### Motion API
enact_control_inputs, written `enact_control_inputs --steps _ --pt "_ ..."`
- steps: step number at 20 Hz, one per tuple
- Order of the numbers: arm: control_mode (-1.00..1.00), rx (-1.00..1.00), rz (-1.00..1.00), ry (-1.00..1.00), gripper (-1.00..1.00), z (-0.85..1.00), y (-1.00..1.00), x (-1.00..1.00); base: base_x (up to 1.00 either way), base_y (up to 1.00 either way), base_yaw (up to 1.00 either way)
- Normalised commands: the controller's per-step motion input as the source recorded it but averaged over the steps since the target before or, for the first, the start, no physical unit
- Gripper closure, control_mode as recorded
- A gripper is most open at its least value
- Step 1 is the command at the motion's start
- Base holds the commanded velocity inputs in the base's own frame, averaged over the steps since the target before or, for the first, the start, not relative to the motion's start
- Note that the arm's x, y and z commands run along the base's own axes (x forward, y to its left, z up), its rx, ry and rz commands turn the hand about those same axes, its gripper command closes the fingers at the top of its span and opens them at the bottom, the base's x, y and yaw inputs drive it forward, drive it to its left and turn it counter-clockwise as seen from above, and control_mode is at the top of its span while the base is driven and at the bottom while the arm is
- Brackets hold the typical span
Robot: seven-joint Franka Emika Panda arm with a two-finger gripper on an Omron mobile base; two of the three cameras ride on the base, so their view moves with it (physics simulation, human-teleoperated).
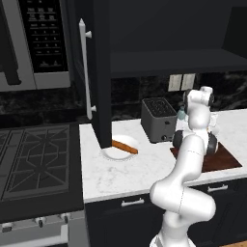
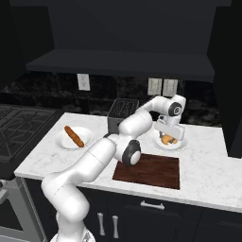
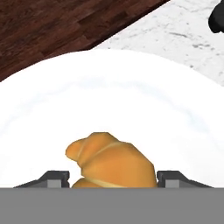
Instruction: From the different types of pastries on the counter, select a croissant and place it on the cutting board. Then retrieve a jar of jam from the cabinet and place it alongside the croissant on the cutting board.
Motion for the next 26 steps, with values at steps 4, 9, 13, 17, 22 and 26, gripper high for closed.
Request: enact_control_inputs --steps 4,9,13,17,22,26 --pt "-1.00 -0.06 -0.06 0.02 1.00 0.19 -0.10 -0.20 0.00 0.00 0.00" --pt "-1.00 -0.10 -0.03 0.00 1.00 0.26 -0.11 -0.67 0.00 0.00 0.00" --pt "-1.00 -0.05 0.00 -0.03 1.00 0.22 0.08 -0.93 0.00 0.00 0.00" --pt "-1.00 -0.02 0.00 0.00 1.00 0.00 0.44 -0.83 0.00 0.00 0.00" --pt "-1.00 -0.10 0.00 -0.03 1.00 0.01 0.79 -0.79 0.00 0.00 0.00" --pt "-1.00 -0.26 0.00 -0.22 1.00 0.00 0.87 -0.75 0.00 0.00 0.00"
